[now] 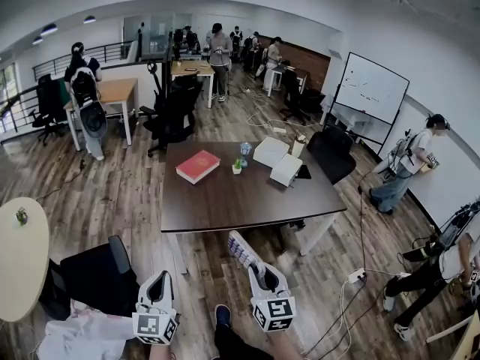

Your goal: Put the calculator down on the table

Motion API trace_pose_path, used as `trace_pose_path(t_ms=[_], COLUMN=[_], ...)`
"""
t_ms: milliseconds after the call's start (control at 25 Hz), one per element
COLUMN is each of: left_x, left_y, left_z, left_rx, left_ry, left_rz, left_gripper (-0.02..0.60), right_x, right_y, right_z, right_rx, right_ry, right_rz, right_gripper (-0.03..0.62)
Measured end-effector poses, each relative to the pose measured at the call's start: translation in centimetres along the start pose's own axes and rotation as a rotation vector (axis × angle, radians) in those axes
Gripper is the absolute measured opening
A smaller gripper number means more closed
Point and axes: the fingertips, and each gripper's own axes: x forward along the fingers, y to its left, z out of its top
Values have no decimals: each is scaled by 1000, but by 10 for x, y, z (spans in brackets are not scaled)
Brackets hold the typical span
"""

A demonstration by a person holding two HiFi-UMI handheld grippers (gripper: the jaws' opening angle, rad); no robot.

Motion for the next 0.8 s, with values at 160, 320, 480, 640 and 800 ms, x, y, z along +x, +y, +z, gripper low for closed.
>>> trace_pose_path(t_ms=[160, 320, 480, 640, 800], left_x=[29, 61, 97, 138, 180], left_y=[13, 29, 49, 68, 87], left_z=[-4, -6, -5, -2, -4], left_rx=[5, 10, 16, 7, -12], left_ry=[5, 10, 17, 13, 13], left_rz=[8, 18, 32, 48, 62], left_gripper=[-5, -5, -5, -5, -5], right_x=[34, 74, 118, 167, 215], right_y=[-12, -25, -35, -45, -55], right_z=[-6, -5, 2, 9, 11], right_rx=[11, 16, 14, 9, 3], right_ry=[11, 15, 19, 33, 48], right_rz=[4, 7, 21, 44, 65], right_gripper=[115, 115, 115, 115, 115])
